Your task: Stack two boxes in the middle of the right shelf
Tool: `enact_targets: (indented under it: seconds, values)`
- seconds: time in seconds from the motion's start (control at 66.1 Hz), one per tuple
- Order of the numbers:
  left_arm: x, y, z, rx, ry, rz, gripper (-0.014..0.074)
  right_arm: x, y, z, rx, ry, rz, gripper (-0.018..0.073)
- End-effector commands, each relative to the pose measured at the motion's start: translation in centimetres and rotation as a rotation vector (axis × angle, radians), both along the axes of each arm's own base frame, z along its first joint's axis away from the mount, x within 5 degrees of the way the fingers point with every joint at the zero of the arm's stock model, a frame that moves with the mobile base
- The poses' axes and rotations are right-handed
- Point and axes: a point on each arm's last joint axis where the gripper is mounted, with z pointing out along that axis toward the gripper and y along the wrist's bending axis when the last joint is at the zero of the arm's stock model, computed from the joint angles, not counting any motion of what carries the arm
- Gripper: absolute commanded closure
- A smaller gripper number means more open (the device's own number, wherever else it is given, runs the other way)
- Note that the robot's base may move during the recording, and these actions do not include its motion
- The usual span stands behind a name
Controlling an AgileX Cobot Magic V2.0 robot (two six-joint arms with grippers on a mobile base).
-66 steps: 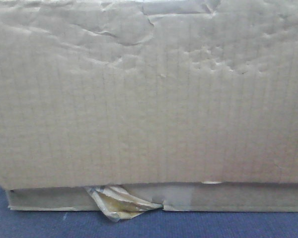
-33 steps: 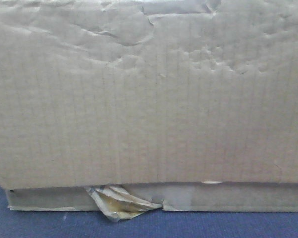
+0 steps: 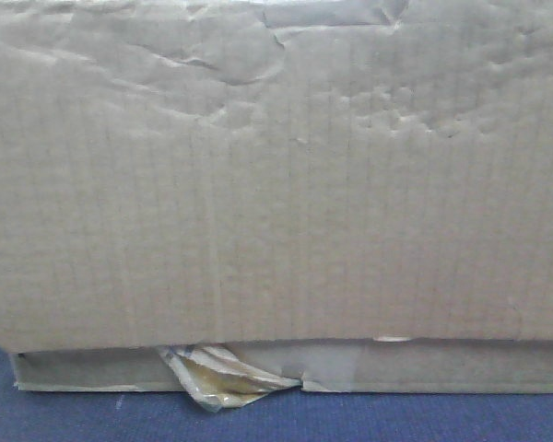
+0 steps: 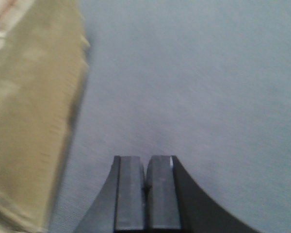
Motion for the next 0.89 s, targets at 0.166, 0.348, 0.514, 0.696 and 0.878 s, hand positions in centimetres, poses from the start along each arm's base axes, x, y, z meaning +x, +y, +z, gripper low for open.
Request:
enact_targets:
  seconds: [0.166, 0.348, 0.514, 0.696, 0.878]
  values:
    - [0.0, 0.0, 0.0, -0.001, -0.002, -0.002, 0.0279, 7.0, -0.9, 4.4, 0.017, 0.189, -0.030, 0.0701]
    - [0.0, 0.0, 0.0, -0.001, -0.002, -0.002, 0.0279, 12.1, -0.7, 7.2, 0.057, 0.274, -0.040, 0.0701]
    - [0.0, 0.0, 0.0, -0.001, -0.002, -0.002, 0.0279, 15.6, 0.8, 8.6, 0.034, 0.374, -0.061, 0.0701]
    - [0.0, 0.0, 0.0, 0.000, -0.003, -0.002, 0.0279, 19.2, 3.8, 9.4, 0.042, 0.360, 0.004, 0.0701]
    - [0.0, 0.1, 0.0, 0.006, -0.006, -0.002, 0.0279, 21.3, 5.9, 8.8, 0.086, 0.393, 0.057, 0.0701]
